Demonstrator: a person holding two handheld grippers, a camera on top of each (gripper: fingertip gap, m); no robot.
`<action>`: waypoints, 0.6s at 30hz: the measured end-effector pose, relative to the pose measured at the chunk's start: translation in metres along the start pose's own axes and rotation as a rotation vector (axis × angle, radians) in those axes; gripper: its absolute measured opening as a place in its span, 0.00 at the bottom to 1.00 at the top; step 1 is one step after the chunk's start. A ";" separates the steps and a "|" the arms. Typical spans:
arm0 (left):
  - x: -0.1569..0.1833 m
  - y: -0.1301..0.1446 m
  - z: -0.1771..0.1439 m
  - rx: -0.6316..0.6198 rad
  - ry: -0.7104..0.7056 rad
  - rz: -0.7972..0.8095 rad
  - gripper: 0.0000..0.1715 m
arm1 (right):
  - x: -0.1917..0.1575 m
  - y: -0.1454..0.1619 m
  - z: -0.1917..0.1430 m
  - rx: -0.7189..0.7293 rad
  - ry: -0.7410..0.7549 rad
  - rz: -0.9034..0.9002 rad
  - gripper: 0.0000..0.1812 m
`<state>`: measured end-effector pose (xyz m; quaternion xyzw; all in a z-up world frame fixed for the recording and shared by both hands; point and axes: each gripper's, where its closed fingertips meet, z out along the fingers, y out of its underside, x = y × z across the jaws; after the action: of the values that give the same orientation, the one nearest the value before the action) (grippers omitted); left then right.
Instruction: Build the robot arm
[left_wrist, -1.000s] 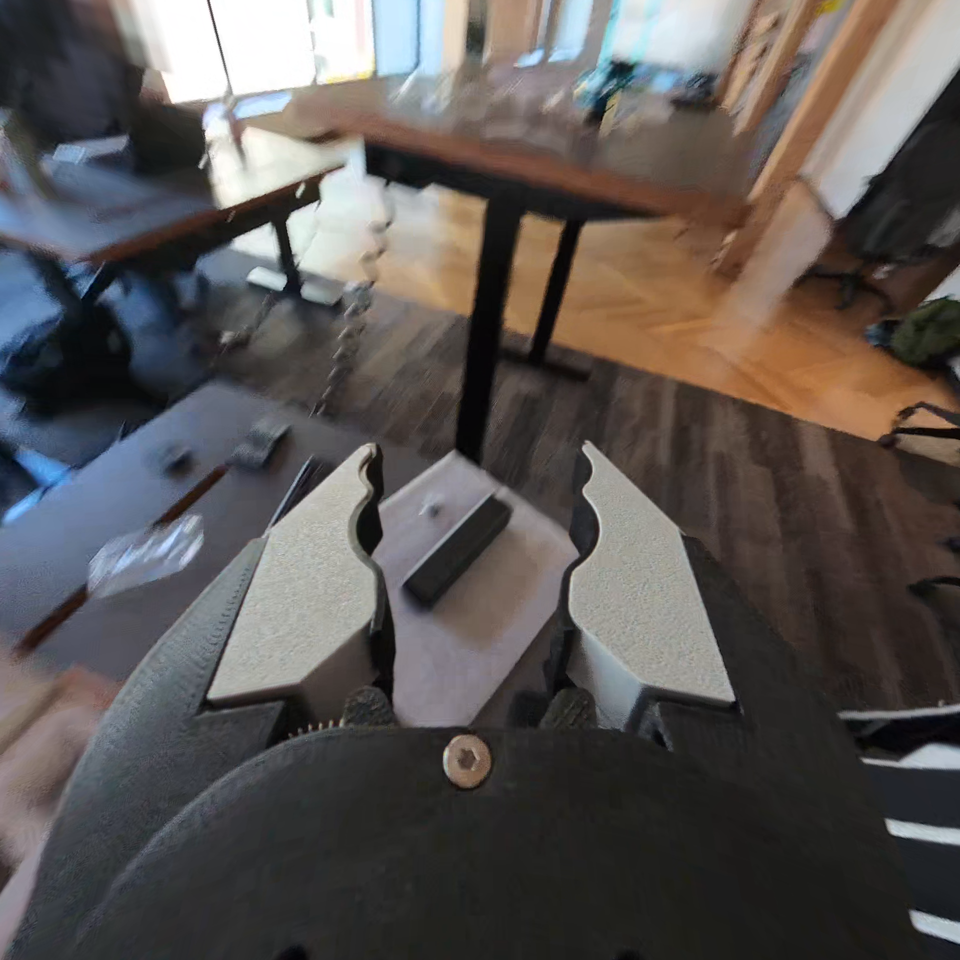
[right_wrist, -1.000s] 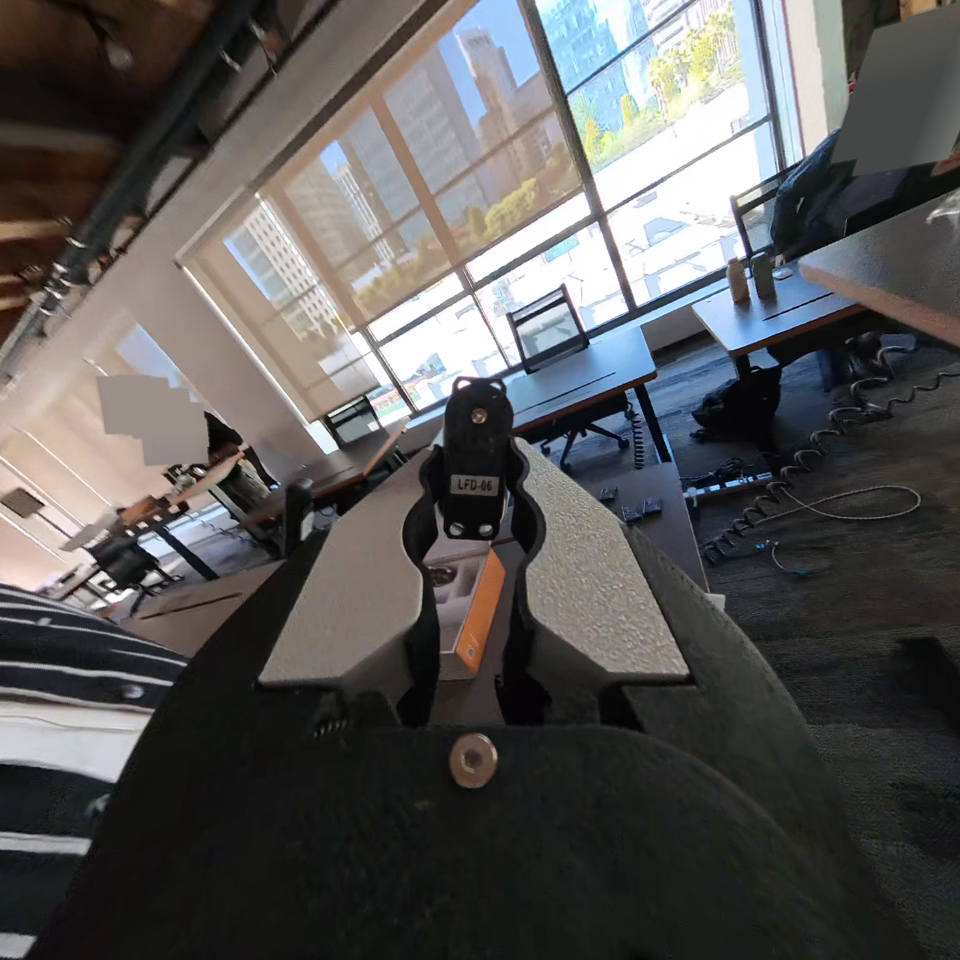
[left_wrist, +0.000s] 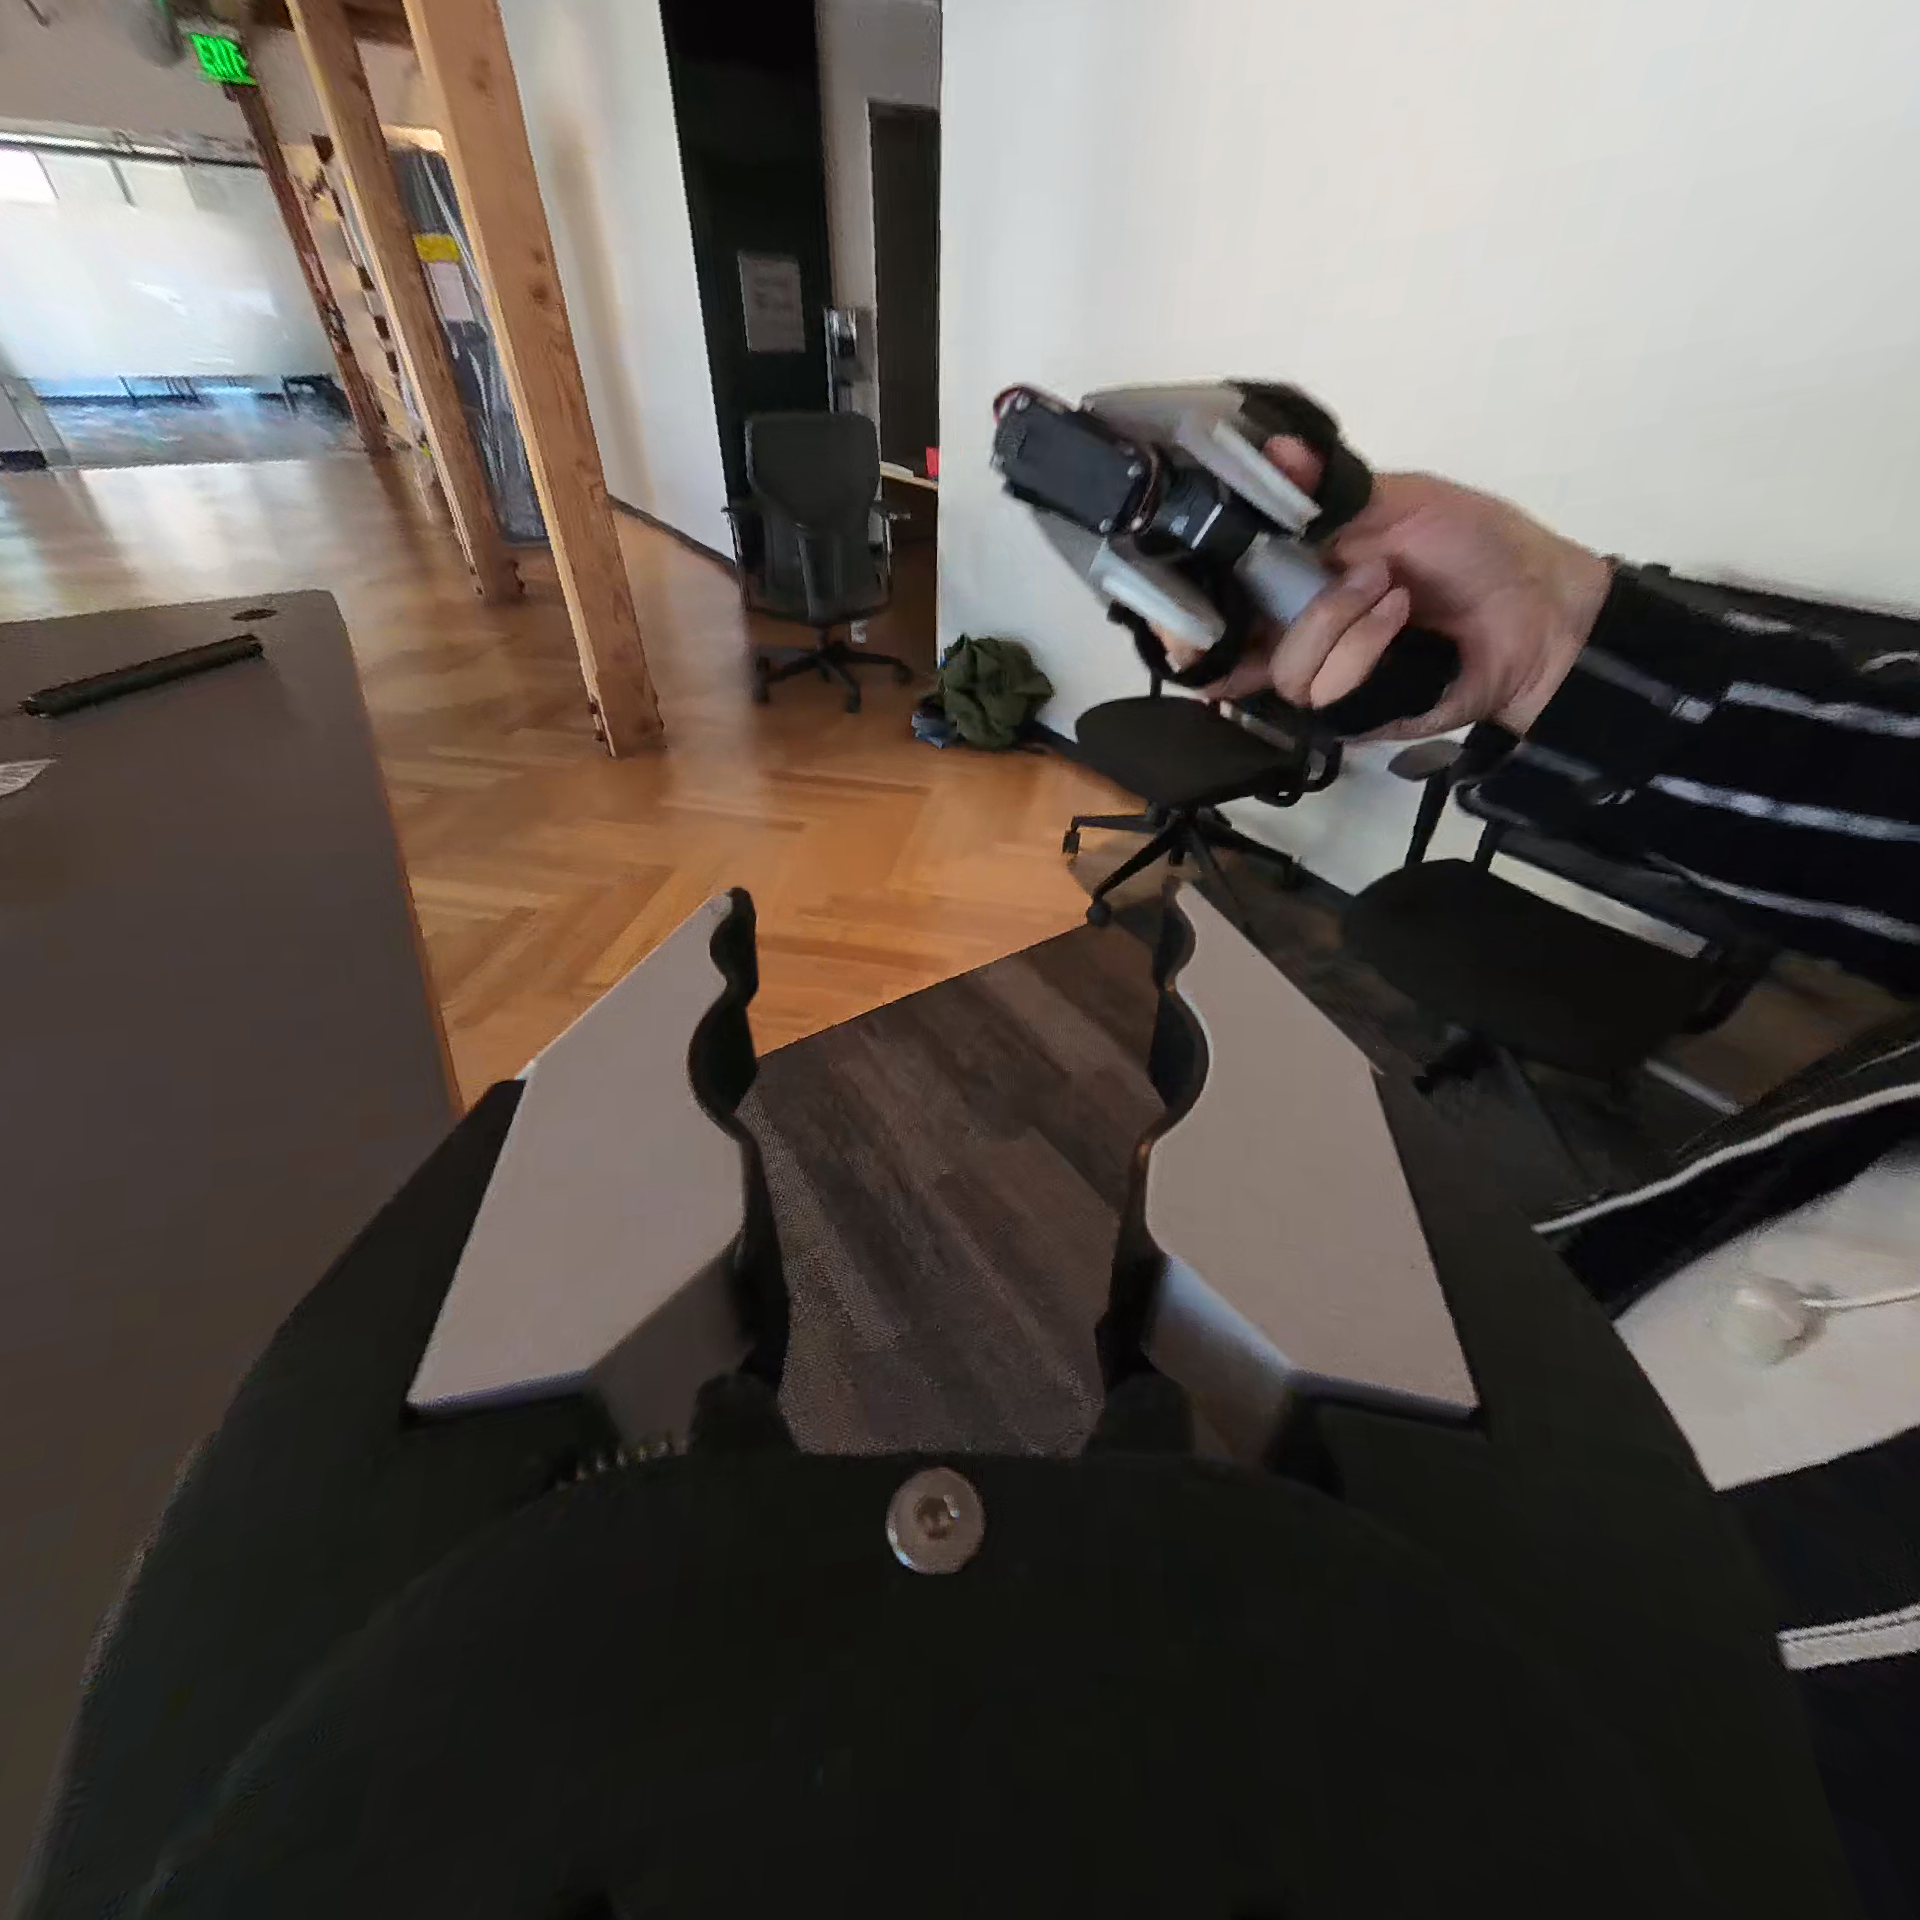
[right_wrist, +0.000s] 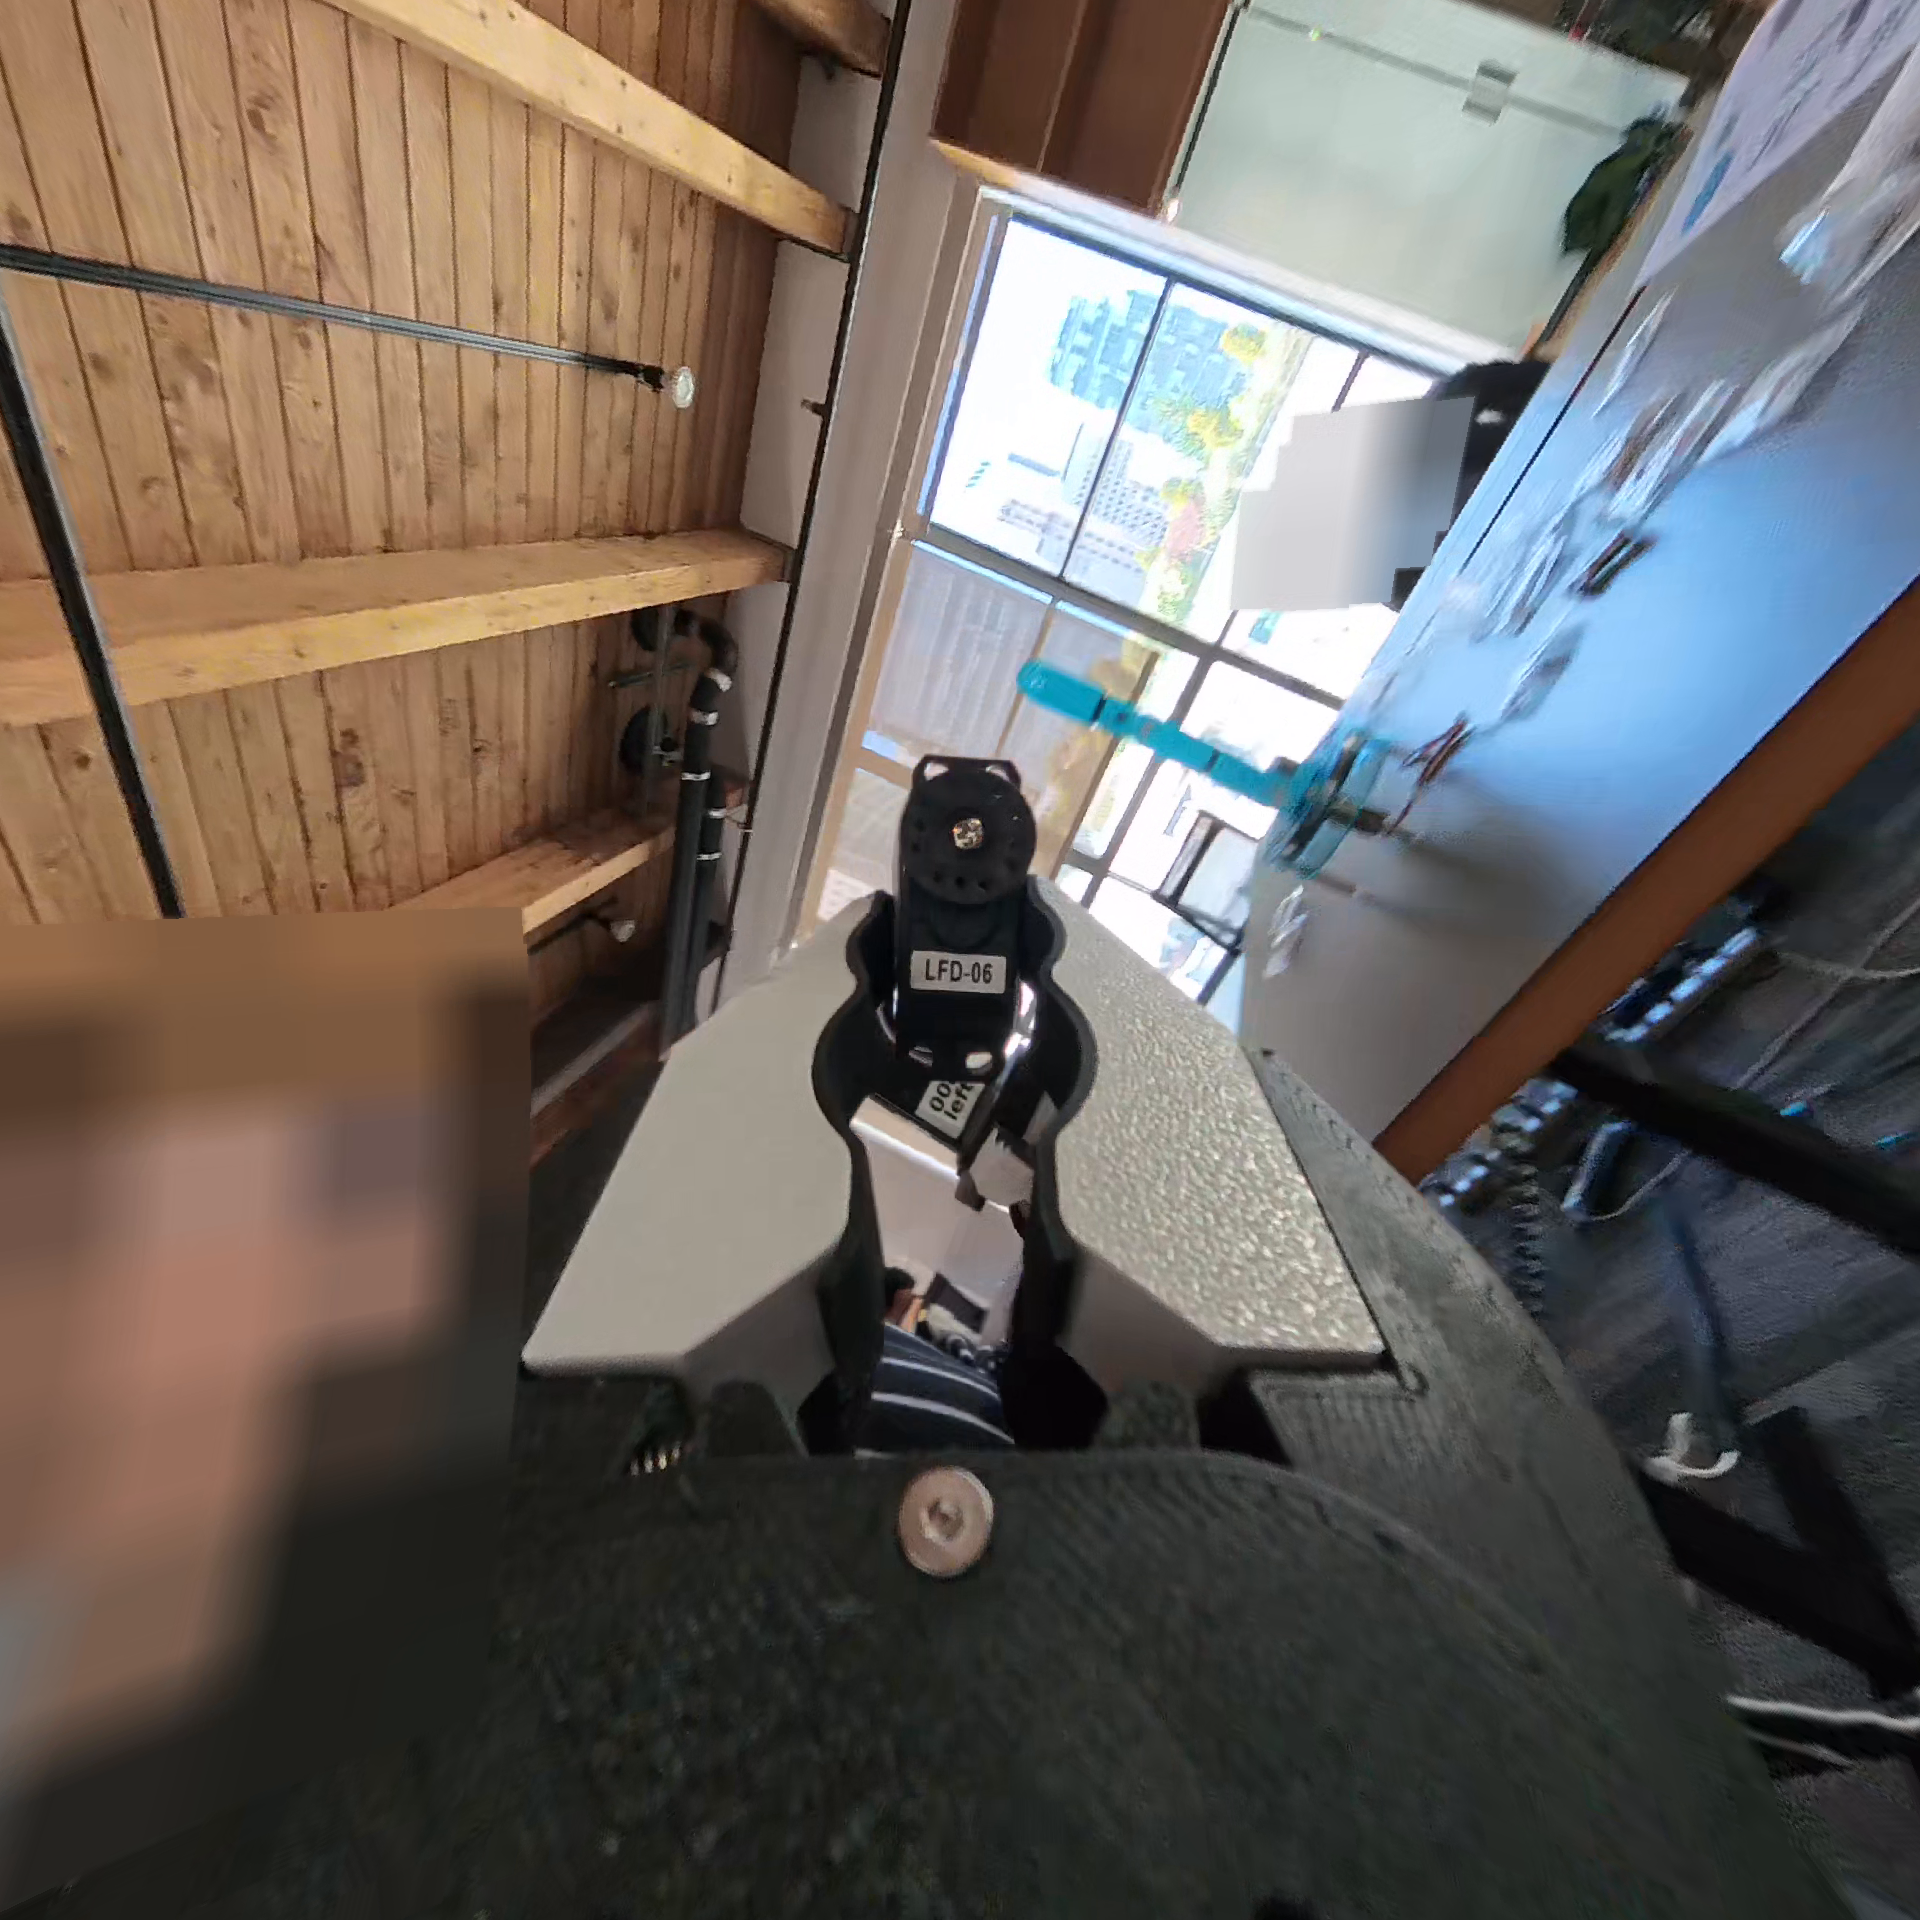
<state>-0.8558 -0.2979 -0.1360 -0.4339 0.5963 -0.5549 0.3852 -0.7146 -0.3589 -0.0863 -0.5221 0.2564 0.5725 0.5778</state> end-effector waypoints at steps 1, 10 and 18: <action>-0.013 0.002 0.022 -0.012 0.003 0.001 0.44 | 0.006 -0.022 -0.007 0.008 0.013 -0.025 0.12; -0.142 0.012 0.216 -0.097 -0.106 -0.105 0.43 | 0.111 -0.236 -0.058 -0.051 0.223 -0.199 0.12; -0.234 -0.004 0.316 -0.091 -0.281 -0.158 0.40 | 0.201 -0.367 0.028 -0.300 0.189 -0.146 0.12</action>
<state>-0.4815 -0.1803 -0.1653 -0.5697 0.5252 -0.4897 0.3998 -0.3396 -0.1807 -0.1433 -0.6711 0.1829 0.5090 0.5070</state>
